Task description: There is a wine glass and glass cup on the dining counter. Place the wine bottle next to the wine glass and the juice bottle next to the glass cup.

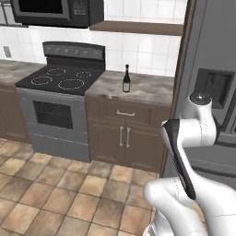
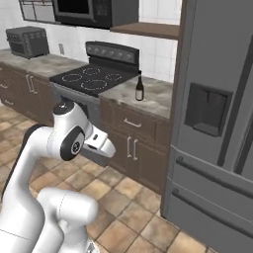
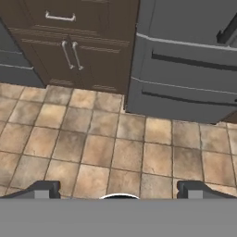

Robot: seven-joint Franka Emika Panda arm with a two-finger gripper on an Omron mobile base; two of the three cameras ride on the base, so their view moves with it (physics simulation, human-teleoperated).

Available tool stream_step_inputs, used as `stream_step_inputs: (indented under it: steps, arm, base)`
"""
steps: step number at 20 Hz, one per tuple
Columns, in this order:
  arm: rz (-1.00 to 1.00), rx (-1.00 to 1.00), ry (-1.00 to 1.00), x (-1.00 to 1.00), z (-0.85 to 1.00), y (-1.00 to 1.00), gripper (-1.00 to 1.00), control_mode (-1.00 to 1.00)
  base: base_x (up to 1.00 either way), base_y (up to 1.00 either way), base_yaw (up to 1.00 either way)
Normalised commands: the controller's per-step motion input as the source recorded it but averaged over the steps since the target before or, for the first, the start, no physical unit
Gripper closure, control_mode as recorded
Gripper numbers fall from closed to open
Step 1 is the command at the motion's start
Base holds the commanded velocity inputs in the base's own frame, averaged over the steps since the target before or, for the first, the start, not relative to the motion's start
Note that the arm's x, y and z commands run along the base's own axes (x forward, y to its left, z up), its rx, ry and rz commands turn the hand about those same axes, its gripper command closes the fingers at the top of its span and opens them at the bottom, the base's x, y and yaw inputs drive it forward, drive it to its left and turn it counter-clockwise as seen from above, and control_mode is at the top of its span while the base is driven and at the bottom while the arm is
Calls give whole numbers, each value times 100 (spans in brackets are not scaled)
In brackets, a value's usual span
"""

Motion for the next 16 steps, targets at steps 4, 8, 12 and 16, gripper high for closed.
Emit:
stream_step_inputs:
  steps: [4,8,12,16]
  arm:
    - [0,0,0,0,0,0,-100,100]
    - [0,0,0,0,0,0,-100,100]
    - [0,0,0,0,0,0,-100,100]
    - [0,0,0,0,0,0,-100,100]
  base:
    - [57,35,-51]
    - [56,38,-51]
    - [54,56,-28]
    - [65,63,-8]
